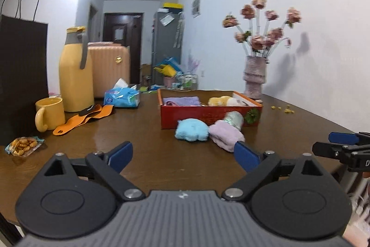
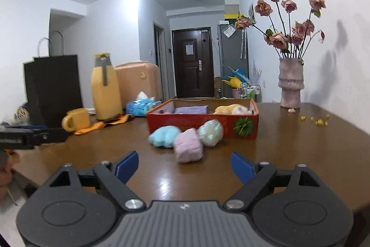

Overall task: Organize soft objects
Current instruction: 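Withdraw both tools from the box toward the remaining items, then lower both grippers onto the lilac fuzzy pouch and grasp it, then carry the lilac fuzzy pouch over the box and lower it inside, then open both grippers and withdraw them toward the light-blue plush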

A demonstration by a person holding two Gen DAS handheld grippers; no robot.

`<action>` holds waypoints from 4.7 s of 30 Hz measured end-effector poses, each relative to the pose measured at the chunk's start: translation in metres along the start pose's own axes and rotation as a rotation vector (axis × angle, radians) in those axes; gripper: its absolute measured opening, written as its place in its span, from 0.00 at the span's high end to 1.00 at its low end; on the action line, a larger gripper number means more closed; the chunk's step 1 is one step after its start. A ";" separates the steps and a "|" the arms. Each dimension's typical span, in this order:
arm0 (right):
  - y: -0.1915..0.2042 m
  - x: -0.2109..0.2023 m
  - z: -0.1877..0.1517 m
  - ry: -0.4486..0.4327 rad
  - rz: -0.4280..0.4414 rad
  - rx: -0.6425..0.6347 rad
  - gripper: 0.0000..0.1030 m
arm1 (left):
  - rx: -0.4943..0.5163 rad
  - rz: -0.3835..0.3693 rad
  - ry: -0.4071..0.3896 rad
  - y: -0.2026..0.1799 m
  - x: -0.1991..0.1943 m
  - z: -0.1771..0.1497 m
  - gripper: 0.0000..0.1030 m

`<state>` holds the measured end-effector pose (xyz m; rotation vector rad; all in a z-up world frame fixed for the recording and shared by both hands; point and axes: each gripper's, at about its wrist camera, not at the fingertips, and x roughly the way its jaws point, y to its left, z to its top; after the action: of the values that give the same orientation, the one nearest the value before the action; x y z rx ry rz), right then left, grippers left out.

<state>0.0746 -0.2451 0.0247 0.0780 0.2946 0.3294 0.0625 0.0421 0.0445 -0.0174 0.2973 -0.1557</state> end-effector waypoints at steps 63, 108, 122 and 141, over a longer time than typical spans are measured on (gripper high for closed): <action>-0.032 0.193 0.001 0.185 0.097 0.133 0.81 | -0.261 -0.222 0.451 -0.017 0.224 0.003 0.79; -0.104 0.434 0.176 0.346 0.049 0.079 0.52 | -0.067 -0.069 0.386 0.034 0.422 0.158 0.40; -0.086 0.202 0.210 0.046 0.013 -0.121 0.27 | 0.052 -0.041 0.073 0.018 0.209 0.192 0.17; -0.030 0.067 0.055 -0.077 0.110 -0.104 0.16 | -0.077 0.037 0.125 0.020 0.087 0.026 0.10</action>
<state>0.1605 -0.2524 0.0550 0.0041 0.1969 0.4494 0.1552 0.0478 0.0437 -0.0781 0.4277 -0.1082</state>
